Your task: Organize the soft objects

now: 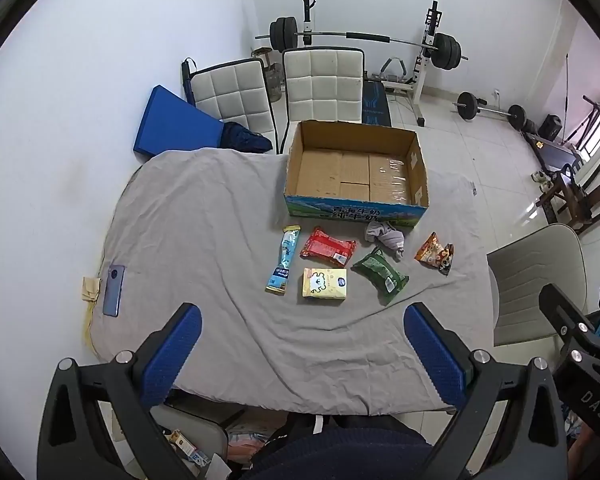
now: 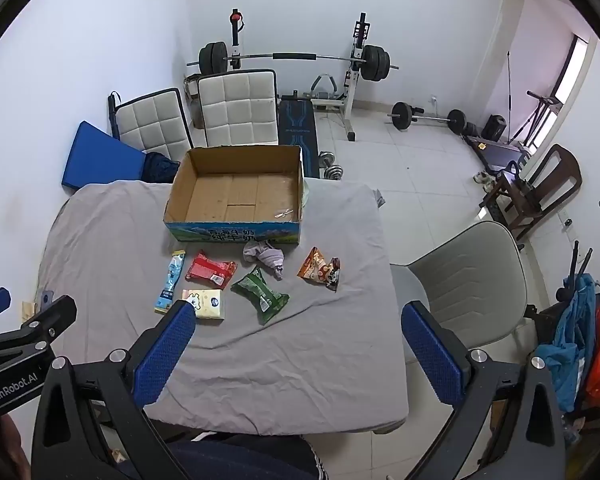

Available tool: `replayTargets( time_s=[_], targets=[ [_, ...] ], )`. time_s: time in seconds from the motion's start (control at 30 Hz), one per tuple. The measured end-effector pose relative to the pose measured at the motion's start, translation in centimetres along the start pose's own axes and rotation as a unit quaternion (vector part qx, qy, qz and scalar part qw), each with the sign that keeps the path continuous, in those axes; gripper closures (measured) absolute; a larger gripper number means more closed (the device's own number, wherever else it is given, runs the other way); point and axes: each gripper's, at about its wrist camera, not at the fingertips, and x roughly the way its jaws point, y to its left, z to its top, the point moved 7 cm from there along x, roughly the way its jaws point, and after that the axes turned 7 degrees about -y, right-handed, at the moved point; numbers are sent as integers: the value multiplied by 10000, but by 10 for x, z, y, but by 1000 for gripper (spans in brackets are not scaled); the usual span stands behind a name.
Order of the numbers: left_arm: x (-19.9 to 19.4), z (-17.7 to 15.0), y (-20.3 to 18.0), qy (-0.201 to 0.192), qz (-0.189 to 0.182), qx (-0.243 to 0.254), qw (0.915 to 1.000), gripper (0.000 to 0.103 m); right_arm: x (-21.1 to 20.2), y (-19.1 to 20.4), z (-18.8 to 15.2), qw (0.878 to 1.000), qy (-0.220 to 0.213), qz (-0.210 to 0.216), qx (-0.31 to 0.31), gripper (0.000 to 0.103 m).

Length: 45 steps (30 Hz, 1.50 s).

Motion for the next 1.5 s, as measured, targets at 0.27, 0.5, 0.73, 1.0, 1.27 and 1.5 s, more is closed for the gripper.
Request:
replayTargets(
  time_s=[0.27, 0.5, 0.73, 1.0, 1.27, 1.5],
  targets=[
    [-2, -6, 8, -102, -26, 15, 9999, 0, -1, 0, -2, 10000, -5, 2, 14, 0],
    [-5, -5, 9, -113, -19, 4, 9999, 0, -3, -1, -2, 10000, -52, -8, 2, 0],
    [-7, -7, 11, -140, -23, 1, 9999, 0, -11, 4, -10, 9999, -147, -48, -30, 0],
    [-8, -12, 11, -161, -49, -20, 9999, 0, -15, 5, -11, 9999, -147, -40, -48, 0],
    [-10, -15, 12, -181, -57, -45, 9998, 0, -18, 5, -8, 9998, -165, -71, -56, 0],
    [-10, -17, 11, -198, -68, -48, 9998, 0, -20, 5, -8, 9998, -158, -78, -58, 0]
  ],
)
